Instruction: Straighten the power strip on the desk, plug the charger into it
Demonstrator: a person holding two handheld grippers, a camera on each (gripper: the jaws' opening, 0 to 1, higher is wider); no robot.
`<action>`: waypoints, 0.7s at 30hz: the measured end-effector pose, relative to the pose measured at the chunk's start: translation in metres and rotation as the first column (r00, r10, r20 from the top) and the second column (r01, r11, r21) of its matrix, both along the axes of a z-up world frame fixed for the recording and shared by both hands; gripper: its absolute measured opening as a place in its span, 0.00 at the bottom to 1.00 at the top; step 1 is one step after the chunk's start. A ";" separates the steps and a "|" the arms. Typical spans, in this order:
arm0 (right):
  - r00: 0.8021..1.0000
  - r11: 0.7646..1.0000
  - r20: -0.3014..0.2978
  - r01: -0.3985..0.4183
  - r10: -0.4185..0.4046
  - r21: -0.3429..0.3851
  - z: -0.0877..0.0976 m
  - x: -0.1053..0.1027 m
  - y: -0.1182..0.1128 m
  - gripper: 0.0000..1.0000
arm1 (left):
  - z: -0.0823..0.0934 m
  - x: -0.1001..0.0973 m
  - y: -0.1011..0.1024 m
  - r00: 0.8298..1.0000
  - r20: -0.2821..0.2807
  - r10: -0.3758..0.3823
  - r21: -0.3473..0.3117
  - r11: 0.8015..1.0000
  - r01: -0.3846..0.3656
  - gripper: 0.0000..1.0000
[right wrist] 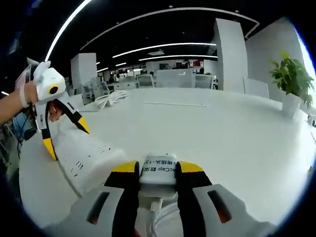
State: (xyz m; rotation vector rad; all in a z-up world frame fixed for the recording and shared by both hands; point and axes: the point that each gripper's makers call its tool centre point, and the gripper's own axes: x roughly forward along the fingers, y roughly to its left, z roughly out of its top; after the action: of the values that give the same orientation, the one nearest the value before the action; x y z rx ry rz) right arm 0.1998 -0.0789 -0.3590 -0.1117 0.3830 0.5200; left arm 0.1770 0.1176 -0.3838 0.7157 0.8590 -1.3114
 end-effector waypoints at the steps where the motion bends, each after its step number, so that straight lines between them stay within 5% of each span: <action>1: 1.000 0.999 -0.003 -0.028 0.028 -0.016 -0.001 -0.001 0.001 0.29 | 0.000 -0.002 -0.001 1.000 0.001 0.000 0.001 1.000 0.000 0.71; 5: 0.993 0.994 -0.049 -0.104 0.105 0.034 -0.001 -0.003 0.004 0.28 | 0.001 -0.005 -0.002 1.000 0.001 0.003 0.005 1.000 -0.003 0.71; 13: 0.978 0.984 -0.103 -0.181 0.179 -0.004 -0.003 -0.006 0.008 0.28 | 0.002 -0.007 -0.003 1.000 0.006 0.015 -0.015 1.000 -0.015 0.71; 17: 0.964 0.969 -0.177 -0.220 0.199 -0.110 -0.007 -0.011 0.009 0.28 | 0.002 -0.009 -0.004 1.000 0.006 0.019 -0.012 1.000 -0.019 0.71; 19: 0.960 0.983 -0.239 -0.169 0.147 -0.072 -0.007 -0.012 0.006 0.28 | 0.002 -0.009 -0.004 1.000 0.006 0.020 -0.012 1.000 -0.020 0.71; 21: 0.948 0.966 -0.268 -0.217 0.173 -0.143 -0.007 -0.015 0.000 0.28 | 0.003 -0.010 -0.005 1.000 0.006 0.021 -0.011 1.000 -0.021 0.71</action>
State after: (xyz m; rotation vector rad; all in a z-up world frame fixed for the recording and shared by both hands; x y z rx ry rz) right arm 0.1853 -0.0792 -0.3655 -0.2531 0.6720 0.7010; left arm 0.1667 0.1130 -0.3811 0.7000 0.8512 -1.2938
